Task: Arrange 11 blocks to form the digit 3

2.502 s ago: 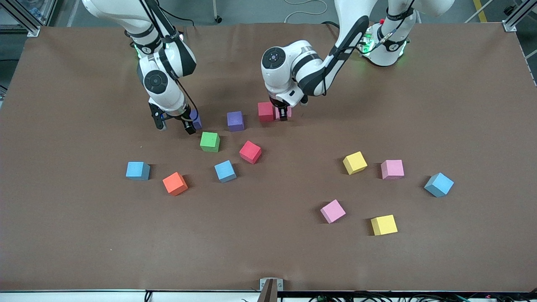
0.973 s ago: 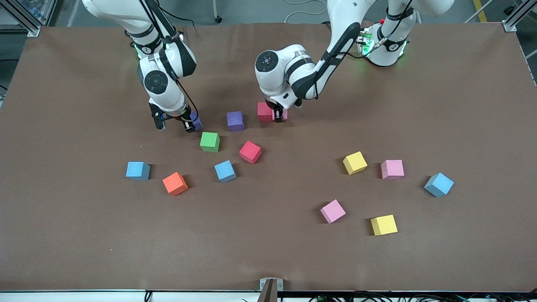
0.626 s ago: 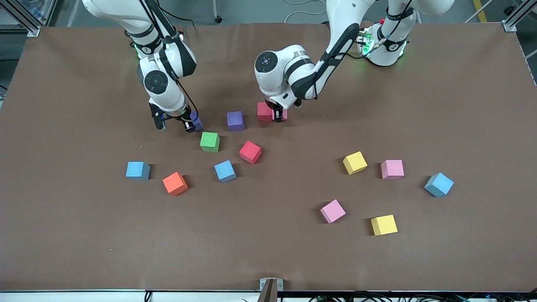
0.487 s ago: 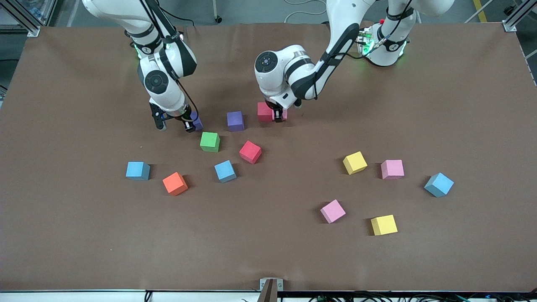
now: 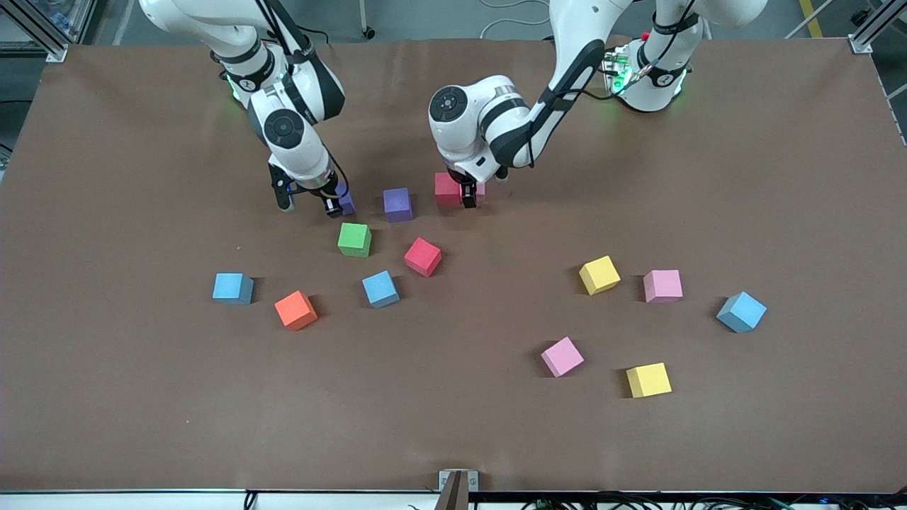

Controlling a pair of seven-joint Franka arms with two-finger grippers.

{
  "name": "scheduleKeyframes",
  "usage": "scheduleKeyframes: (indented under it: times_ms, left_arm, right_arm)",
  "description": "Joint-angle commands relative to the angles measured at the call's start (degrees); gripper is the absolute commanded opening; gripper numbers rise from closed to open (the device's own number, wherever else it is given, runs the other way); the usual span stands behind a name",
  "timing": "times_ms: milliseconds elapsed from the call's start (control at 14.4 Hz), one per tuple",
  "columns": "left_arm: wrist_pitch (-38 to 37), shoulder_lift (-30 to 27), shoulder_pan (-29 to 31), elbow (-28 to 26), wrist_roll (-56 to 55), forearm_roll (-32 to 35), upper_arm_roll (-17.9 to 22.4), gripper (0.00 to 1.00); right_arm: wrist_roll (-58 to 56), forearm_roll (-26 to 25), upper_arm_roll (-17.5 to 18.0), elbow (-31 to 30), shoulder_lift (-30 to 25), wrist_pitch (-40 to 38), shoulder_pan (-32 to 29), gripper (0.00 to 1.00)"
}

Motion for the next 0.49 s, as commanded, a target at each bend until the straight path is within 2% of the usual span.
scheduleKeyframes:
  times_ms: [0, 209, 417]
  left_arm:
    - [-1.36, 0.35, -0.73, 1.18, -4.18, 1.65, 0.04, 1.00]
    - [-3.91, -0.79, -1.08, 1.35, -4.18, 1.65, -0.05, 1.00]
    - [-6.63, -2.64, -1.17, 1.62, -4.09, 1.65, -0.22, 1.00]
  right_arm:
    - [4.86, 0.32, -0.14, -0.76, -3.83, -2.88, 2.98, 0.00]
    - [8.19, 0.32, -0.05, -0.76, -7.96, -7.72, 4.91, 0.00]
    - [15.83, 0.40, -0.05, -0.32, -8.41, -7.38, 10.26, 0.00]
